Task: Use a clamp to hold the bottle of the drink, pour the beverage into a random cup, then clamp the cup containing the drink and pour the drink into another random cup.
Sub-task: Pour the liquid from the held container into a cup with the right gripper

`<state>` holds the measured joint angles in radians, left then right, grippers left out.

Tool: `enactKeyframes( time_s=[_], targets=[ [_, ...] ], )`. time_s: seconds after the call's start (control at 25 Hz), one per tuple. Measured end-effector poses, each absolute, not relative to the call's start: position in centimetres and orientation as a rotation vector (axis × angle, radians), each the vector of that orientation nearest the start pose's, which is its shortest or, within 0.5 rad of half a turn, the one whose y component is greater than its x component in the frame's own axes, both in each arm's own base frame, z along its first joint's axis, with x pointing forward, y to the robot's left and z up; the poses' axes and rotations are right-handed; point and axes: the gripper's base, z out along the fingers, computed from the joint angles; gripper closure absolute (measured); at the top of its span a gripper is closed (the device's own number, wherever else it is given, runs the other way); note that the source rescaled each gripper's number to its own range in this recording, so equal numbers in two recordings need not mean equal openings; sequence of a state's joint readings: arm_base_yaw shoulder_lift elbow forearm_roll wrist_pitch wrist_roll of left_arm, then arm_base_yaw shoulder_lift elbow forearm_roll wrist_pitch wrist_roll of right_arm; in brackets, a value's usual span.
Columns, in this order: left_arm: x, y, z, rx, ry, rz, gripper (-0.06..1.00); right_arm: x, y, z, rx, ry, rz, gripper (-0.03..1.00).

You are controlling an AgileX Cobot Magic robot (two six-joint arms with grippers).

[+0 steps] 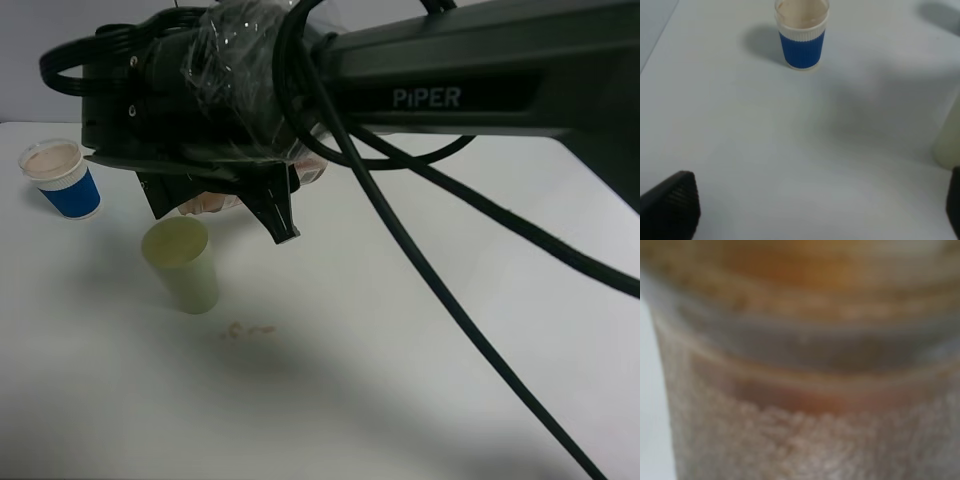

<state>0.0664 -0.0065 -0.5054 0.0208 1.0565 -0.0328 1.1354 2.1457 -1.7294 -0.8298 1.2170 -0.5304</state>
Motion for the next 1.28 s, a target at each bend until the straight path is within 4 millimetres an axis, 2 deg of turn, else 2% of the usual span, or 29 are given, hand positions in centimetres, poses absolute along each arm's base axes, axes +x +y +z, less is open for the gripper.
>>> enactKeyframes(
  time_s=[0.16, 0.4, 0.64, 0.92, 1.28],
  targets=[
    [-0.6, 0.1, 27.9, -0.102, 2.026, 0.046, -0.06, 24.4, 37.4, 21.3, -2.238, 1.493, -1.064, 0.96],
    [-0.6, 0.1, 27.9, -0.102, 2.026, 0.046, -0.06, 24.6, 37.6, 20.0, -2.265, 1.487, -1.083, 0.96],
    [-0.6, 0.1, 27.9, -0.102, 2.026, 0.046, -0.06, 25.0, 38.5, 20.8, -2.219, 1.482, -1.072, 0.96],
    [-0.6, 0.1, 27.9, -0.102, 2.026, 0.046, -0.06, 24.8, 39.3, 19.7, -2.234, 1.480, -1.064, 0.96],
    [-0.6, 0.1, 27.9, -0.102, 2.026, 0.046, -0.06, 24.4, 39.6, 19.8, -2.242, 1.442, -1.083, 0.96]
  ],
)
